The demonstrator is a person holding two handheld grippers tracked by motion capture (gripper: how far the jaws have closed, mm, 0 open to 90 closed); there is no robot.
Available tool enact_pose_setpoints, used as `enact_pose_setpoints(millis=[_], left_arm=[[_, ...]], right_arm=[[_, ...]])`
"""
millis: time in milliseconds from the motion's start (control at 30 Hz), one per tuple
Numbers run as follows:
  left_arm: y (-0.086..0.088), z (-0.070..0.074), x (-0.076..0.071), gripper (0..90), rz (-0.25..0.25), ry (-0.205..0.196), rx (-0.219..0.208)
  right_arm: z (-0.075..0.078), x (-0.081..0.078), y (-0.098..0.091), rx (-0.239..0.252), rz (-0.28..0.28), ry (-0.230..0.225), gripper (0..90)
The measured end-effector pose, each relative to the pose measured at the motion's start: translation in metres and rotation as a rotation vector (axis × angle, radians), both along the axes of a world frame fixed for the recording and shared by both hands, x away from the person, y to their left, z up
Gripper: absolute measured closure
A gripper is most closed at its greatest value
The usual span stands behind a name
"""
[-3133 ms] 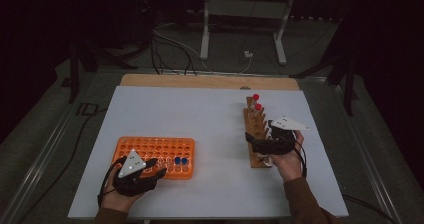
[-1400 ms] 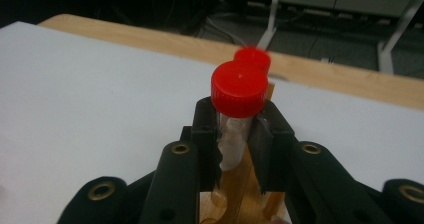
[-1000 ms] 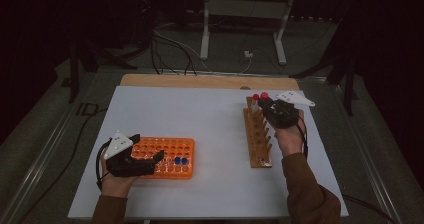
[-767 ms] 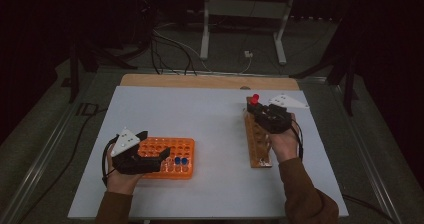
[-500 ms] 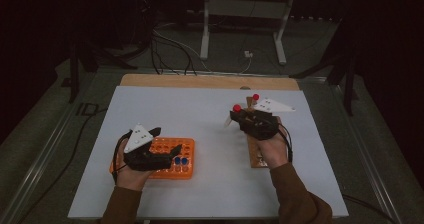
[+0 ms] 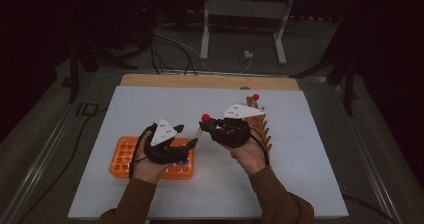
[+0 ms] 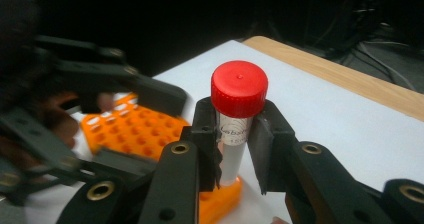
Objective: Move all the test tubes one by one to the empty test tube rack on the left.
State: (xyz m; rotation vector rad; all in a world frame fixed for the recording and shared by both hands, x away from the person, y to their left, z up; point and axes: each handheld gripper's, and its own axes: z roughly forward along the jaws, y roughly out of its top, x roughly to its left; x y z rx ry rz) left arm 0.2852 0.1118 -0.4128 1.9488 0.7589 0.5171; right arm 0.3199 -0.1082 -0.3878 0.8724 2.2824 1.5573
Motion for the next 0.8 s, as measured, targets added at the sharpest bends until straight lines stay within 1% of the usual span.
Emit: enact_pose_setpoints(millis=[100,167,300,333,367,433,467,500,567,633,733,800], left_arm=[[-0.002,0.000,0.002,51.5,-0.021,-0.005,0.019],[-0.002,0.000,0.002,56.0,-0.025,-0.008,0.026],[-0.001,0.001,0.003,63.9,-0.033,-0.012,0.020],[-0.001,0.001,0.003,66.6,-0.037,-0.014,0.021],[0.000,0.000,0.003,71.9,-0.039,-0.018,0.032],[0.001,0.000,0.003,74.1,-0.043,-0.019,0.029],[0.002,0.000,0.004,74.4,-0.035,-0.022,0.031],[0.003,0.001,0.004,74.5,-0.031,-0.019,0.029],[0.006,0.001,0.006,74.7,-0.014,-0.021,0.024],[0.012,0.000,0.007,74.8,0.007,-0.019,0.016],[0.022,-0.001,0.007,75.0,0.041,-0.014,-0.005],[0.029,-0.003,0.005,75.0,0.059,-0.011,-0.012]], right_arm=[[0.001,-0.002,0.008,0.007,0.024,0.008,74.8],[0.001,-0.003,0.012,0.009,0.037,0.015,74.8],[0.000,-0.004,0.018,0.010,0.057,0.024,74.9],[-0.001,-0.004,0.019,0.010,0.061,0.026,74.9],[-0.001,-0.004,0.020,0.009,0.063,0.027,74.8],[-0.002,-0.004,0.020,0.009,0.069,0.027,74.3],[-0.002,-0.004,0.019,0.010,0.075,0.029,71.7],[-0.001,-0.003,0.018,0.013,0.086,0.032,65.2],[-0.001,-0.004,0.015,0.004,0.075,0.021,54.0],[-0.001,-0.002,0.010,0.012,0.063,0.018,44.9],[-0.001,0.002,-0.002,0.027,0.024,0.023,33.0],[-0.003,0.004,-0.010,0.023,-0.013,0.019,26.5]])
